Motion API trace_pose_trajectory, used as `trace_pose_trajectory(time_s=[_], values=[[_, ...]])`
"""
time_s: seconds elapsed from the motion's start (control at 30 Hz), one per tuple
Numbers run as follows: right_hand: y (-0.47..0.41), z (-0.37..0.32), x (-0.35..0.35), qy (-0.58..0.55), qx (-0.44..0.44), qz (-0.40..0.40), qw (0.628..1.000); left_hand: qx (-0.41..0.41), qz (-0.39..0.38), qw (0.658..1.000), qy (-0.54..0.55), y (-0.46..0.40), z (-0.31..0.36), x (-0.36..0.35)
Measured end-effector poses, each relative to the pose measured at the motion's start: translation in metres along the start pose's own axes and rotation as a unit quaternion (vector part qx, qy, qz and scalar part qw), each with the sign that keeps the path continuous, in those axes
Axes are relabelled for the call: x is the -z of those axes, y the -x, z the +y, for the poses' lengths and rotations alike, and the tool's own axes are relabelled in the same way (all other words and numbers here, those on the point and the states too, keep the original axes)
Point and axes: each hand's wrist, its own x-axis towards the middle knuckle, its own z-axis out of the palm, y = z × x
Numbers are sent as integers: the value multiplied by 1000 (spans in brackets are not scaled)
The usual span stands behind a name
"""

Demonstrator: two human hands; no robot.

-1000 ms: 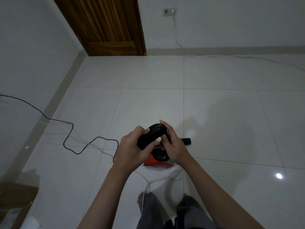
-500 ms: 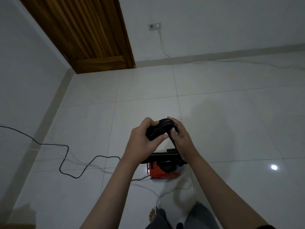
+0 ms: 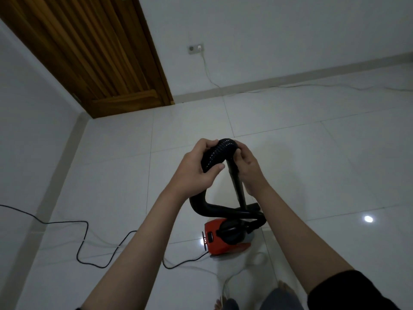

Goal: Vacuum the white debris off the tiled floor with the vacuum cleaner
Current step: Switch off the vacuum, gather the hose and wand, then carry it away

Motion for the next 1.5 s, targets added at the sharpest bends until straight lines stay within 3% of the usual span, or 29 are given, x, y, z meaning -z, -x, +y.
trace_pose_trajectory(time_s=[0.4, 0.67, 1.1, 1.33, 1.5], values=[[-28, 16, 2, 53, -10, 68, 996, -17, -13, 999, -32, -30, -21, 3], [-44, 12, -5, 67, -7, 92, 994, -45, 60, 997, -4, -11, -56, -7], [-59, -1, 6, -54, -22, 86, 995, -39, 190, 980, 48, -30, -48, -38], [-66, 13, 35, 87, 49, 30, 995, -89, 257, 962, 3, -45, -44, -52], [-69, 39, 45, 292, 171, 17, 941, -145, 314, 938, -27, -54, -48, -64]])
